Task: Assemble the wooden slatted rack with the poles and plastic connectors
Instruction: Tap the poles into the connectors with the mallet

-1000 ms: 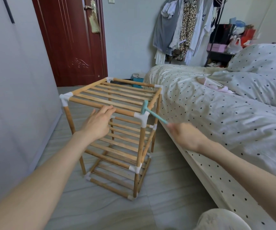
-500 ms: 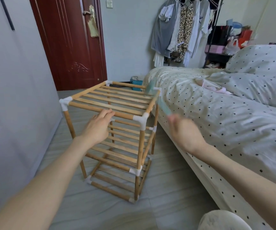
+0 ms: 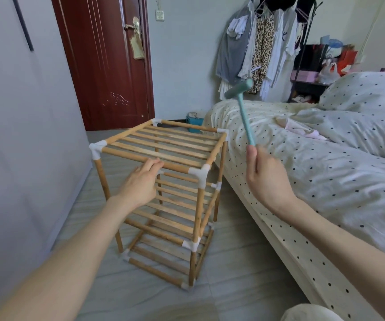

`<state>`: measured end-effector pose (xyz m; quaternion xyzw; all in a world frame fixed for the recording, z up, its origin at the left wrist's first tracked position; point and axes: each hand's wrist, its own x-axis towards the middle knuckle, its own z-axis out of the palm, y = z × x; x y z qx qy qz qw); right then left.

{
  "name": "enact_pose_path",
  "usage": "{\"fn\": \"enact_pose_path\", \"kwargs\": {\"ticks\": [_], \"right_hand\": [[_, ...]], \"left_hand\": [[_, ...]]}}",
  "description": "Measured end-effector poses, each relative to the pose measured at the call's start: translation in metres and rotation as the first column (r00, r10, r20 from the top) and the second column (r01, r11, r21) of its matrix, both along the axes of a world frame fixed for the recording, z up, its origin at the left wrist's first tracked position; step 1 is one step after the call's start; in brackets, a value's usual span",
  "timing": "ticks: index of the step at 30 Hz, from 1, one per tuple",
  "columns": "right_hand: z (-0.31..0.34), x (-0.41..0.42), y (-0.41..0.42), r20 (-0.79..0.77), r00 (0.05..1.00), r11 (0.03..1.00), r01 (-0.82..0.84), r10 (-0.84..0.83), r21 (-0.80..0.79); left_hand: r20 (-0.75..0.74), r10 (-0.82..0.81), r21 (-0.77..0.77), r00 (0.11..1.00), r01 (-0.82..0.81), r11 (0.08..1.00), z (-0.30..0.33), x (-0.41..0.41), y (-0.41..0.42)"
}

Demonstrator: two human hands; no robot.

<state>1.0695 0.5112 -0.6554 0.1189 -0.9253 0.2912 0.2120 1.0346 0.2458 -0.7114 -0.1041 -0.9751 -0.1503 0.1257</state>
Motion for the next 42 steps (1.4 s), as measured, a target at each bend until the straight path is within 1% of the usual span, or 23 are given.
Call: {"fn": "enact_pose_path", "kwargs": {"ticks": [1,2,3,4,5,7,9,10,13,15,17,19,22,24,25,27,29,31,33,35,37,40,42], "right_hand": [[-0.008,0.002,-0.002,0.184,0.983,0.997,-0.028,0.013,0.075],[-0.019,-0.001,-0.001,0.362,0.932,0.988,-0.036,-0.021,0.152],[-0.022,-0.004,-0.001,0.428,0.904,0.988,-0.053,-0.014,0.144],[-0.021,-0.011,-0.001,0.425,0.905,0.987,-0.073,0.004,0.145],[-0.014,-0.016,-0.006,0.356,0.934,0.993,-0.064,0.026,0.096],[-0.005,-0.025,-0.028,0.177,0.983,0.997,-0.055,0.045,0.05],[-0.001,-0.03,-0.053,0.086,0.991,0.994,-0.104,0.105,-0.013],[-0.003,-0.034,-0.066,0.073,0.991,0.993,-0.114,0.115,-0.023],[-0.021,-0.052,-0.1,0.103,0.986,0.992,-0.126,0.128,-0.026],[-0.037,-0.061,-0.121,0.086,0.994,0.995,-0.074,0.068,0.068],[-0.05,-0.068,-0.134,0.002,1.0,0.99,0.001,-0.002,0.144],[-0.058,-0.073,-0.139,-0.056,0.997,0.986,0.052,-0.044,0.157],[-0.066,-0.076,-0.13,-0.156,0.984,0.987,0.107,-0.088,0.116],[-0.066,-0.082,-0.114,-0.161,0.982,0.989,0.114,-0.098,0.096],[-0.066,-0.089,-0.103,-0.14,0.986,0.991,0.104,-0.092,0.08],[-0.062,-0.106,-0.079,-0.023,0.999,0.999,0.04,-0.04,-0.015],[-0.055,-0.123,-0.059,0.085,0.996,0.996,0.013,-0.006,-0.086],[-0.048,-0.132,-0.049,0.141,0.99,0.993,0.015,0.001,-0.113],[-0.046,-0.131,-0.047,0.112,0.994,0.988,-0.005,0.022,-0.151],[-0.049,-0.121,-0.052,0.07,0.996,0.967,-0.04,0.059,-0.25],[-0.053,-0.107,-0.065,0.052,0.991,0.949,-0.102,0.123,-0.299],[-0.053,-0.084,-0.08,0.014,0.977,0.927,-0.198,0.213,-0.317],[-0.05,-0.07,-0.079,0.043,0.968,0.916,-0.22,0.248,-0.336]], "left_hand": [[0.01,0.003,-0.002,1.0,-0.003,1.0,0.0,0.002,0.001],[0.015,0.006,-0.006,1.0,-0.006,1.0,0.0,0.002,0.002],[0.023,0.008,-0.018,1.0,-0.007,1.0,0.001,0.002,0.002],[0.026,0.011,-0.027,1.0,-0.011,1.0,0.002,0.002,0.003],[0.028,0.014,-0.029,1.0,-0.013,0.999,0.003,0.001,0.003],[0.052,0.003,-0.036,0.999,-0.001,0.999,0.004,0.0,0.002],[0.081,-0.002,-0.06,0.997,0.006,0.998,0.002,0.0,0.0],[0.092,0.003,-0.081,0.996,0.004,0.997,0.0,0.001,-0.002],[0.106,0.026,-0.131,0.994,-0.012,0.991,-0.01,0.007,-0.008],[0.131,0.063,-0.153,0.989,-0.042,0.987,-0.013,0.012,-0.016],[0.155,0.122,-0.164,0.98,-0.096,0.982,-0.013,0.017,-0.029],[0.157,0.177,-0.175,0.972,-0.149,0.973,-0.014,0.021,-0.046],[0.127,0.247,-0.187,0.961,-0.221,0.957,-0.013,0.025,-0.071],[0.049,0.28,-0.16,0.959,-0.269,0.95,-0.012,0.025,-0.083],[0.003,0.289,-0.133,0.957,-0.286,0.949,-0.011,0.024,-0.088],[-0.066,0.285,-0.065,0.956,-0.289,0.955,-0.01,0.021,-0.095],[-0.095,0.212,-0.031,0.973,-0.215,0.976,-0.009,0.02,-0.097],[-0.149,0.086,-0.04,0.985,-0.093,0.995,-0.01,0.022,-0.098],[-0.216,0.016,-0.027,0.976,-0.022,0.999,-0.01,0.028,-0.096],[-0.292,-0.008,-0.069,0.956,-0.012,0.998,-0.01,0.037,-0.089],[-0.345,-0.064,-0.102,0.936,0.03,0.994,-0.01,0.043,-0.073],[-0.338,-0.121,-0.038,0.933,0.115,0.993,-0.01,0.042,-0.054],[-0.314,-0.118,-0.009,0.942,0.121,0.993,-0.015,0.037,-0.051]]}}
